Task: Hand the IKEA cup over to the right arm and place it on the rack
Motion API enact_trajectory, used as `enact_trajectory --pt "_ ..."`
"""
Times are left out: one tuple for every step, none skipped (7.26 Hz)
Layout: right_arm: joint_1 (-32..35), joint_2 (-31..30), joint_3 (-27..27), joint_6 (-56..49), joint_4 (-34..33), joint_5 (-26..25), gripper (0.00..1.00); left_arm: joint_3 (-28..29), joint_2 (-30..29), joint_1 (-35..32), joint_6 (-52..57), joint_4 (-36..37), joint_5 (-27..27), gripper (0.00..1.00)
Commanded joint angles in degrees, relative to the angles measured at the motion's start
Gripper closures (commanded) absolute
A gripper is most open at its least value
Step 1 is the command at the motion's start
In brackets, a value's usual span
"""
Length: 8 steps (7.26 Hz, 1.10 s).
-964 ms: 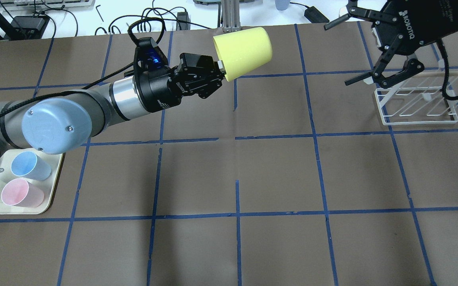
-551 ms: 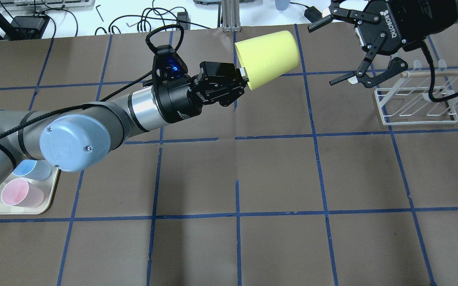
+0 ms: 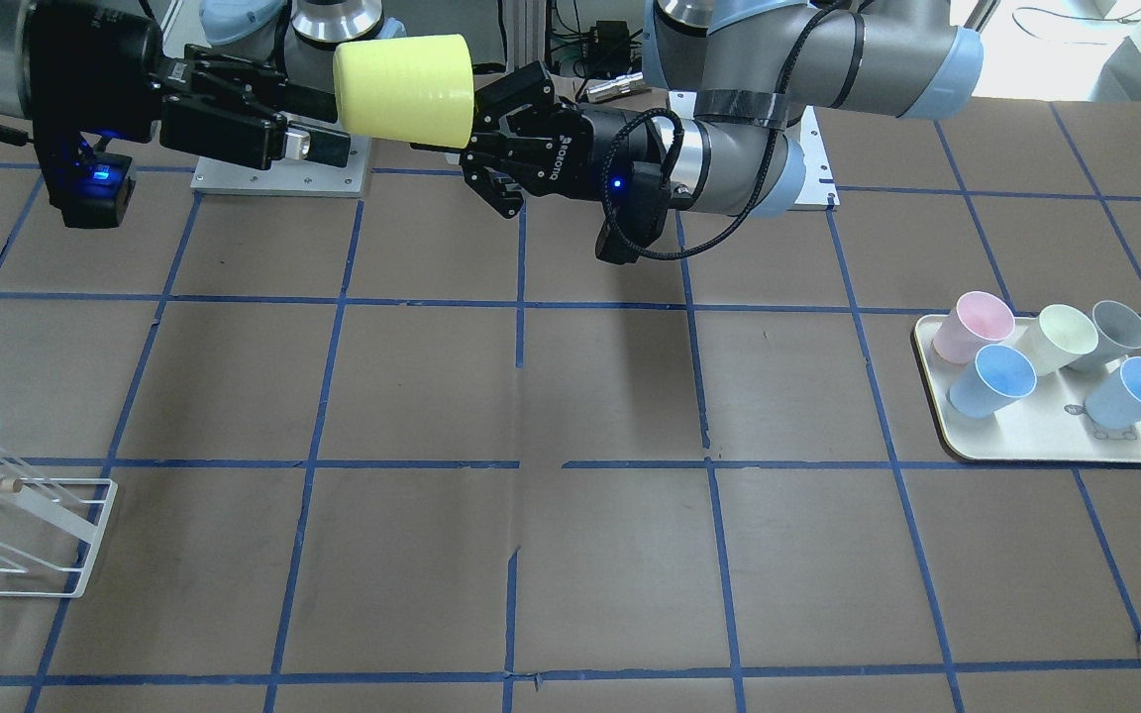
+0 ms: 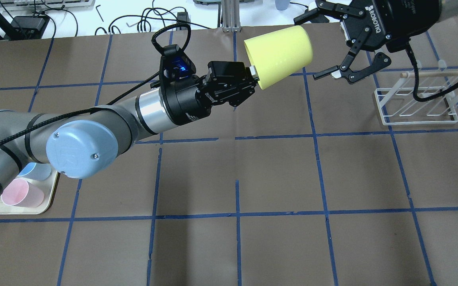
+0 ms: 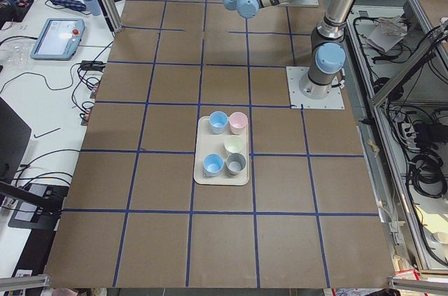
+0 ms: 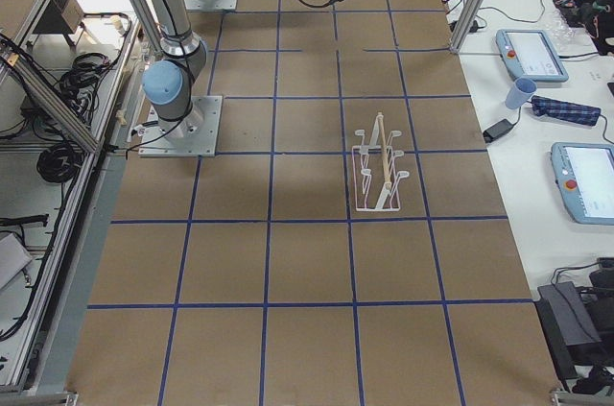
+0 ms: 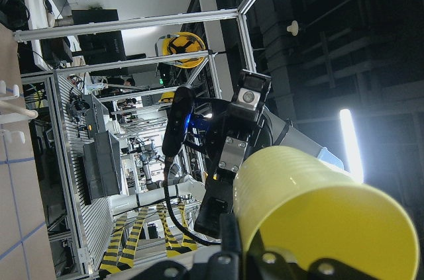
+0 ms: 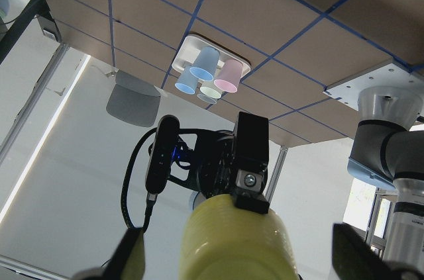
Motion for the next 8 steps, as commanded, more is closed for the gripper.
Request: enact_trajectory --pt "1.89 -0.23 -0.03 0.71 0.2 1.12 0.0 0.0 -0.06 -0.05 -0.03 0.06 -0.03 1.0" --pt "2.15 -0.23 -0.12 0.8 0.2 1.12 0.0 0.0 -0.06 -0.05 -0.03 -0.02 -0.03 1.0" --pt "2.15 -0.67 -0.12 0.97 0.29 1.12 0.0 0.0 -0.06 -0.05 -0.12 -0.02 -0.03 1.0" --pt "2.15 -1.02 -0.12 1.23 0.2 0.95 0.0 0.0 0.03 -0.05 -0.12 -0.02 -0.03 1.0" --pt "2.07 -0.59 -0.04 1.15 0.12 0.95 0.0 0.08 0.03 -0.05 -0.21 -0.02 0.06 1.0" --pt "2.07 -0.76 0.05 1.06 -0.06 0.95 0.0 0.09 0.03 -0.05 -0.21 -0.02 0.06 1.0" --pt "2.15 -0.5 -0.03 1.06 -0.15 1.12 0.0 0.09 0.12 -0.05 -0.29 -0.02 0.06 1.0" --pt "2.07 -0.32 -0.21 1.06 -0.06 1.21 0.0 0.09 0.12 -0.05 -0.38 -0.02 0.23 1.0"
